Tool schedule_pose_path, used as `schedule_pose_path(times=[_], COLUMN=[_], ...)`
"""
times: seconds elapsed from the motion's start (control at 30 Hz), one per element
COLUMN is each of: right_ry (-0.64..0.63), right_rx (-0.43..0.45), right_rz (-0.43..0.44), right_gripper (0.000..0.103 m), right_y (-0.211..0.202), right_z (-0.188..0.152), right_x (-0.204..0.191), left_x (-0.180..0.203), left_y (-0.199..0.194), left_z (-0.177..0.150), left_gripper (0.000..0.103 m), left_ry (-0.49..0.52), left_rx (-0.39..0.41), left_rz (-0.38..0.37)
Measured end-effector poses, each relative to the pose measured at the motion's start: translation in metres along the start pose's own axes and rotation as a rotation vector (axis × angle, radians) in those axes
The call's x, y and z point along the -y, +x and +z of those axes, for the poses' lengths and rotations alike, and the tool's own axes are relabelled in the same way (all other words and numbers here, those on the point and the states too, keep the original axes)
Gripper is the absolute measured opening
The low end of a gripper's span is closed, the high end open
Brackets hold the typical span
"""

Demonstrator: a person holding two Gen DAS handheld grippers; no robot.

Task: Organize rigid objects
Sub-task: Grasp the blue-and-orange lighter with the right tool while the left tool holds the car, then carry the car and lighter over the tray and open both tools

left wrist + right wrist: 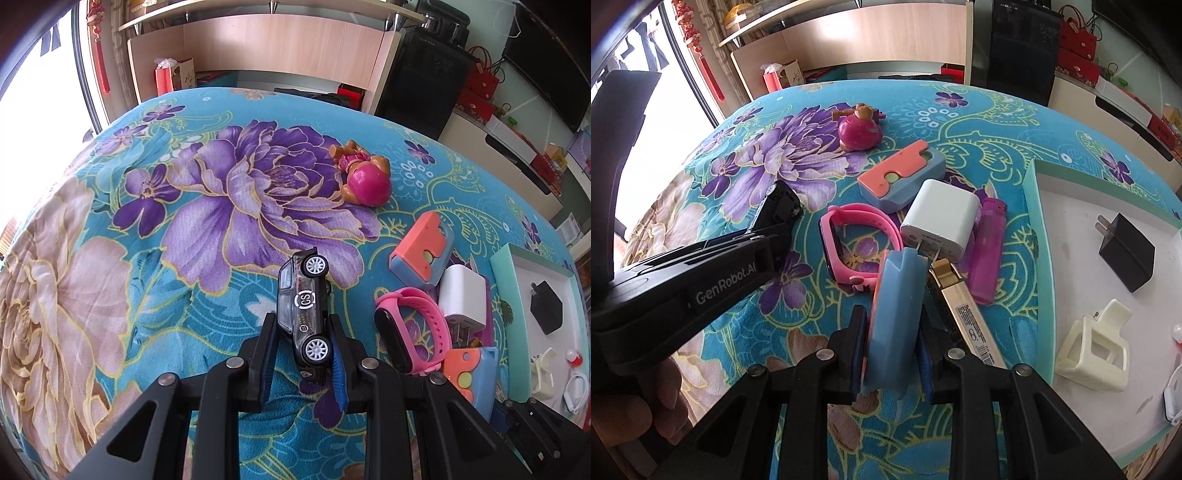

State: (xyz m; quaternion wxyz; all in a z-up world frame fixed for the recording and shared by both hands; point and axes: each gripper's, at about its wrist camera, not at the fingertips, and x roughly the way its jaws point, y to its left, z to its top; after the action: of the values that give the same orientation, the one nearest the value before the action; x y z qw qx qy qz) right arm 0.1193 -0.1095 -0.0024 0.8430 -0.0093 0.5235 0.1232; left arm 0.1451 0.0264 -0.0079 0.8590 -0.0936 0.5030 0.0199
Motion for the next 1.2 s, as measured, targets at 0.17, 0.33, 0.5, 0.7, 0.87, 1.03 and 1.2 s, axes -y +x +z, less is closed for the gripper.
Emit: schedule_pose_path(times=[0.17, 0.33, 0.5, 0.7, 0.87, 1.03, 1.2], right_ry=[0.005, 0.008, 0.007, 0.019, 0.029, 0.057, 0.077], right_rx=[-0.001, 0.002, 0.005, 0.009, 0.021, 0.06, 0.126], right_rz=[-0.001, 0.003, -0.002, -0.001, -0.002, 0.017, 0.021], right_gripper=[0.027, 0.027, 0.026, 0.024, 0.023, 0.023, 0.023], right_y=[0.003, 0.005, 0.004, 0.002, -0.002, -0.014, -0.035], right_z=[0.0, 0.0, 0.0, -0.001, -0.002, 0.0, 0.002], right_x=[0.0, 0.001, 0.001, 0.005, 0.007, 0.014, 0.022], left_x=[0.0, 0.002, 0.003, 0.008, 0.008, 0.011, 0.017], left_y=[0.001, 0.005, 0.005, 0.003, 0.0, -0.008, -0.024], left_z=[0.0, -0.001, -0.001, -0.001, 0.0, 0.001, 0.004], left_gripper=[0.028, 0.028, 0.028, 0.028, 0.028, 0.027, 0.027], left_ry=[0.0, 0.007, 0.01, 0.035, 0.031, 0.038, 0.055], left_rx=[0.0, -0.004, 0.002, 0.015, 0.023, 0.051, 0.097], left_rz=[0.001, 0.01, 0.018, 0.028, 0.014, -0.002, -0.009])
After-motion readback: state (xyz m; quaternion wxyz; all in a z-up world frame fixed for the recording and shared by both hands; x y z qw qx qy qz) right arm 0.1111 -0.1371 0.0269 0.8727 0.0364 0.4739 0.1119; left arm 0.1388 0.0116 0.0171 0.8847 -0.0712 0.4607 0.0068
